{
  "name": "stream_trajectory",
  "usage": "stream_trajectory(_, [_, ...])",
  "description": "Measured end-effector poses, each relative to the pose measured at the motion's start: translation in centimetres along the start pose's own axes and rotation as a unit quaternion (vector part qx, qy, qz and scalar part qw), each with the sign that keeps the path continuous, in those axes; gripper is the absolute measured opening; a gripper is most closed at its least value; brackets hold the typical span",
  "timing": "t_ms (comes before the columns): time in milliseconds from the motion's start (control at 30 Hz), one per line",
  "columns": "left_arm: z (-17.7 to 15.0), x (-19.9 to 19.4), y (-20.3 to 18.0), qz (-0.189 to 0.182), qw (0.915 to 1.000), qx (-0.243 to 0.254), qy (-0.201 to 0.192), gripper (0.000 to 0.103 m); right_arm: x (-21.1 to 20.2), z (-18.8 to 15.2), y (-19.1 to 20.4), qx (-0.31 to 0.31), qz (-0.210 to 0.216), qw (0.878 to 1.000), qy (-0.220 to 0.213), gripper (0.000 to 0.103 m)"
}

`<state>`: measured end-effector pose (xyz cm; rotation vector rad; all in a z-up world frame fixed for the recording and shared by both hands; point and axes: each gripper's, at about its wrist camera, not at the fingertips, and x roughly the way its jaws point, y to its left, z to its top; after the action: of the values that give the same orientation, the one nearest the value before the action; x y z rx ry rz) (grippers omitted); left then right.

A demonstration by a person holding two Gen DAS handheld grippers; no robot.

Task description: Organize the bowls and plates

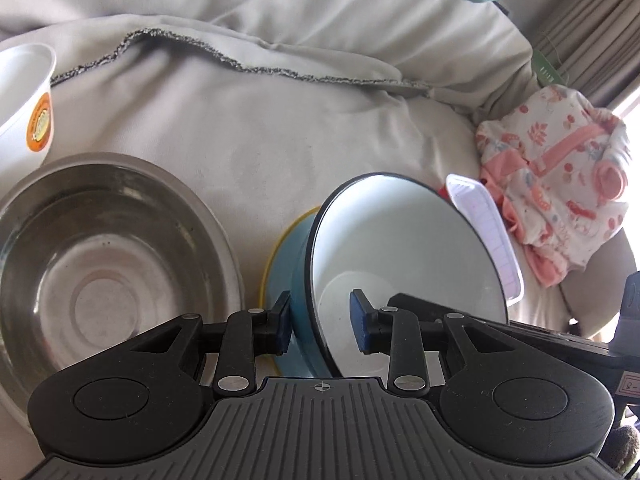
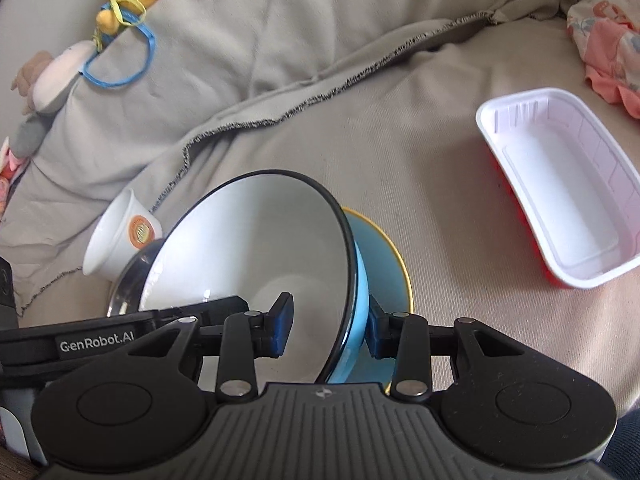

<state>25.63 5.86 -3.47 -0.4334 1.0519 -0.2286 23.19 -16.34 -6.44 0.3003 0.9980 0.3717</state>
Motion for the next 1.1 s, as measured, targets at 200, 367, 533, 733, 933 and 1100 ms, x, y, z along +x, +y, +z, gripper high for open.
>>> stream_trajectory(200, [0.0,-0.3,1.0,-0.014,0.9998,-0.011,0.004,0.029,0.5,-0.4,0.1,-0.011,-0.016,1.000,0.003,0.037])
stream_trajectory(367, [0.3,-1.5,1.5,-0.024,0.9996,-0.015,-0.007,0.029,-0.1,-0.9,0.9,-0.037,-0.032,0.999,-0.006,0.037])
stream_trajectory(533, [0.6,-3.4,1.3,-0.010,0.9989,0.000,-0.045,0.026,-1.2,-0.8,0.4,-0.029,-0.032,0.999,-0.023,0.038])
stream_trajectory(733, [1.6,-3.5,-0.1,0.043,0.9955,0.050,-0.068,0.026,-3.2,-0.8,0.8,-0.052,-0.056,0.994,-0.075,0.040])
stream_trajectory(933, [3.9,-0.5,-1.9,0.086,0.9895,0.108,-0.042,0.025,-2.7,-1.1,-0.3,-0.046,-0.062,0.995,-0.071,0.061])
stream_trajectory(1100, [3.7,-0.9,-0.2,0.035,0.9958,0.073,-0.044,0.020,0.6,-2.2,-2.1,0.006,-0.026,1.000,0.002,0.061])
